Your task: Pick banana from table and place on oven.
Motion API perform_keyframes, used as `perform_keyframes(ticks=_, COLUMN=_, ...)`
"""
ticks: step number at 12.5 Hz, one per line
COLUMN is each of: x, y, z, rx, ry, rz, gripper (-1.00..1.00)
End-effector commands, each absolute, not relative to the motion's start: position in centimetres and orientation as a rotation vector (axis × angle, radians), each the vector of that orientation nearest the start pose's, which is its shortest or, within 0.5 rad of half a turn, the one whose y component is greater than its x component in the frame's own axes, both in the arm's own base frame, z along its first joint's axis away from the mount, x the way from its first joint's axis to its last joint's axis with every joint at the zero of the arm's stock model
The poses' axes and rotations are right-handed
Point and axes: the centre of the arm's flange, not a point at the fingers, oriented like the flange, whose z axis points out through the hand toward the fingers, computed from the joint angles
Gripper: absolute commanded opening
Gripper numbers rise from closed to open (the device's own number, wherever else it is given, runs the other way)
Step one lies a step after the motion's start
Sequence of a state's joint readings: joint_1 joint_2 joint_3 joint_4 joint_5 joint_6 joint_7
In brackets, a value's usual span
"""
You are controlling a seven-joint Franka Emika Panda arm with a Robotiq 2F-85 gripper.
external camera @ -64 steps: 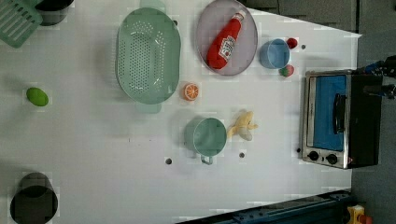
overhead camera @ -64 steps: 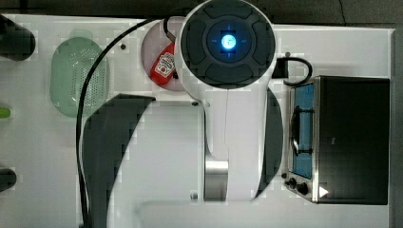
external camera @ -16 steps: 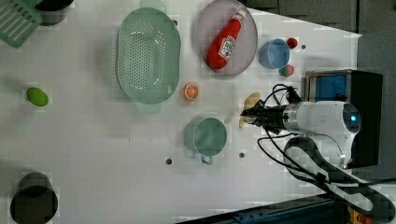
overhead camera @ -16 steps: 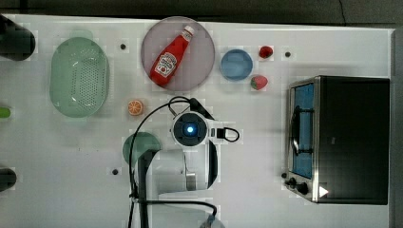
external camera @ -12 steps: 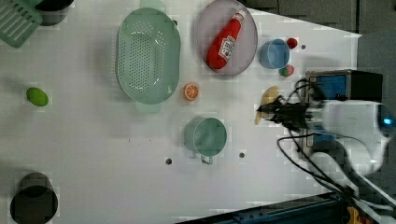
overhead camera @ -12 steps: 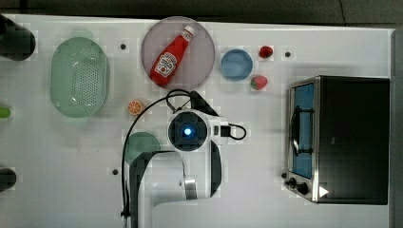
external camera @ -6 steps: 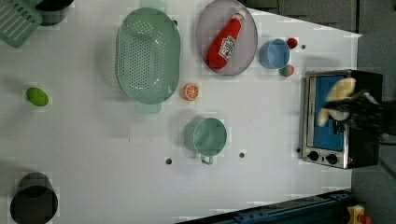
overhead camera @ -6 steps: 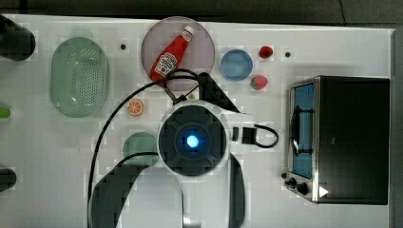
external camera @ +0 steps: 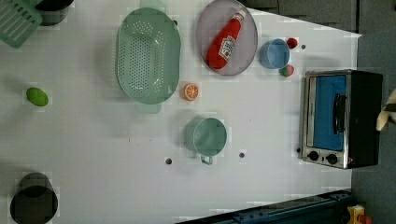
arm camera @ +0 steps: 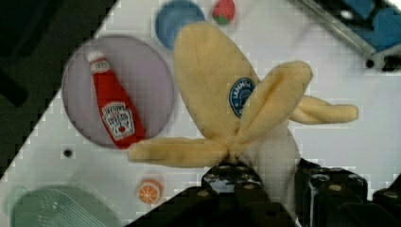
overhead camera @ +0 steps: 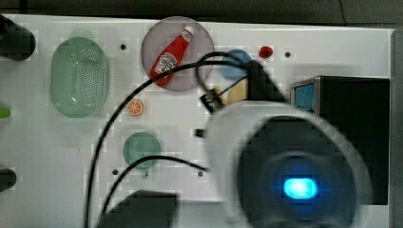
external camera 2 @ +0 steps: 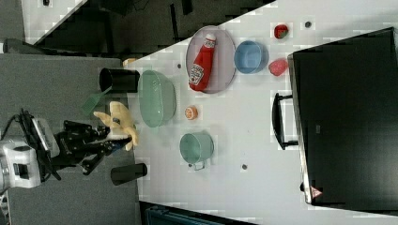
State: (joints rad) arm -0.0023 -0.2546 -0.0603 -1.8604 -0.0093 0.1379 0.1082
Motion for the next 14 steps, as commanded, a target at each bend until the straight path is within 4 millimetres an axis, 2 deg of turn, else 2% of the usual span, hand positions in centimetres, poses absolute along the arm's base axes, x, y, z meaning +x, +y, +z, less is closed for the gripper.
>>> perform_keyframes(ticks=1, x=50.4, y=-11.2, z=57.9, rx=-2.86, ry=1.305, rz=0.001, gripper=-0.5)
perform_keyframes(ticks=5, x=50.4, y=-22.0, z=54.8, rx=-2.932, ry=1.164, rz=0.037, gripper=-0.5)
perform_keyframes(ticks=9, x=48.9, y=-32.3, z=50.7, rx=-3.02, ry=1.095, rz=-0.033, gripper=-0.5)
perform_keyframes(ticks=11, x=47.9, y=-36.1, z=48.5, rx=-3.065, ry=1.088, rz=-0.02, gripper=-0.5)
perform_keyframes(ticks=13, x=47.1, y=-38.3, z=46.5, rx=-3.098, ry=1.065, rz=0.024, gripper=-0.5)
perform_keyframes(ticks=14, x=47.1, y=-39.0, z=45.7, rx=-3.103, ry=1.06, rz=0.021, gripper=-0.43)
